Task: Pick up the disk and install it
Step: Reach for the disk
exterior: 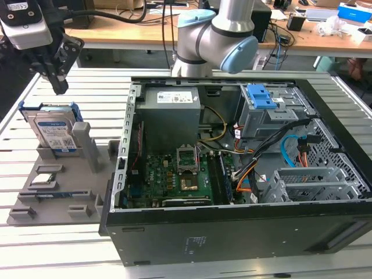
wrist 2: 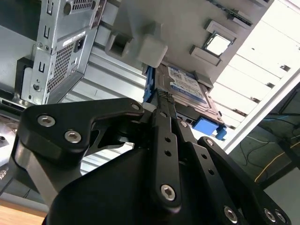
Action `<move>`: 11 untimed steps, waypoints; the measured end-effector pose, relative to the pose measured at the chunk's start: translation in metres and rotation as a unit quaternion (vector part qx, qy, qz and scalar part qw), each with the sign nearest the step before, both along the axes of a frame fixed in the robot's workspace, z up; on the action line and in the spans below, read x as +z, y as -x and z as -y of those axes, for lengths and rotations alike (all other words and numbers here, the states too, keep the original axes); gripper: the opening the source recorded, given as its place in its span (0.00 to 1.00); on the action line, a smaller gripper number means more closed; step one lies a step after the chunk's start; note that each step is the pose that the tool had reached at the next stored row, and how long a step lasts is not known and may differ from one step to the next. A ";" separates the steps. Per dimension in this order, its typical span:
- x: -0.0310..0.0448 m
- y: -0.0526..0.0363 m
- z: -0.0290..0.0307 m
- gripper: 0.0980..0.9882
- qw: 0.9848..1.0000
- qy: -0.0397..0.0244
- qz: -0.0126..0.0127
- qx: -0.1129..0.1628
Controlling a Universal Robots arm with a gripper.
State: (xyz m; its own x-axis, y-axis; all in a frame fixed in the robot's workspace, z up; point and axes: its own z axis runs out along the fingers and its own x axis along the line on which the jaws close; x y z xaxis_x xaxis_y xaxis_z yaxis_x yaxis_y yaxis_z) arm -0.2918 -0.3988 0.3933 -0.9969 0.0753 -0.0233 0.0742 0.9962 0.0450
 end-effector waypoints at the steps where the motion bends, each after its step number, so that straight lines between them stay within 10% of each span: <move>1: 0.0000 0.0014 0.0000 0.01 1.000 0.000 0.000 0.000; 11: 0.0000 0.0179 0.0000 0.01 1.000 0.000 0.000 0.000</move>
State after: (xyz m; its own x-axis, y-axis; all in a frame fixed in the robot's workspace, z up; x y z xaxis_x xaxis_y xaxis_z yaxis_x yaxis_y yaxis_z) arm -0.3098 -0.3989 0.3933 -0.9969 0.0753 -0.0232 0.0742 0.9962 0.0450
